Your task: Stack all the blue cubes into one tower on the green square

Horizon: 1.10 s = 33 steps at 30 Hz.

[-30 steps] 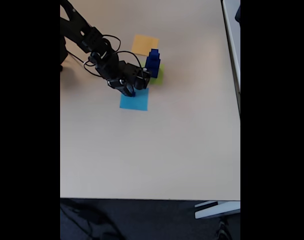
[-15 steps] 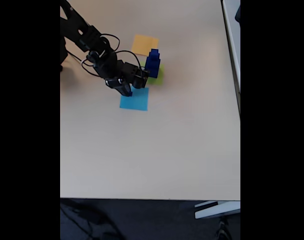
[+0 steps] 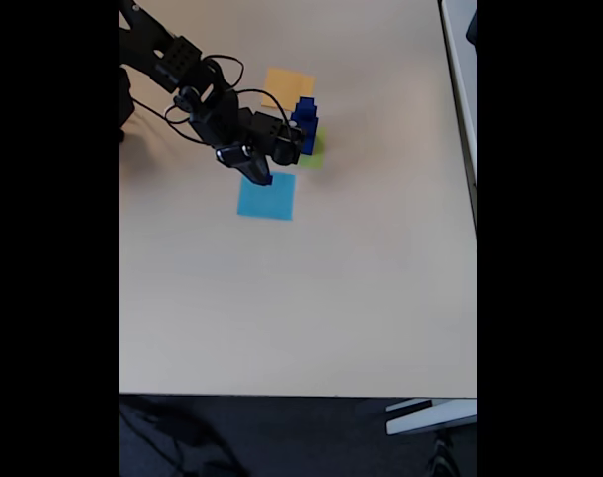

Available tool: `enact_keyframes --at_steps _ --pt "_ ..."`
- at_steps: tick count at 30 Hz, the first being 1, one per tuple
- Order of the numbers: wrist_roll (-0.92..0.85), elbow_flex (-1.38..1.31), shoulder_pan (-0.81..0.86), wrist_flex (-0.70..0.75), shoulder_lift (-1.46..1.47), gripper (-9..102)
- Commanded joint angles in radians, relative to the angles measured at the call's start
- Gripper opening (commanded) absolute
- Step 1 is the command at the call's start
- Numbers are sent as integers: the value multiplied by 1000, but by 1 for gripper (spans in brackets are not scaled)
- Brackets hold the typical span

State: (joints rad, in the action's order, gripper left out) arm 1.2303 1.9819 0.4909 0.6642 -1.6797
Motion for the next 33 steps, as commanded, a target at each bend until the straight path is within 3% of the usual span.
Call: enact_keyframes --at_steps 1,15,24,33 --pt "-15 -135 -6 107 -83 1" --pt "67 -764 -101 637 52 2" --pt "258 -828 -241 670 98 2" --pt "307 -782 -302 615 124 2"
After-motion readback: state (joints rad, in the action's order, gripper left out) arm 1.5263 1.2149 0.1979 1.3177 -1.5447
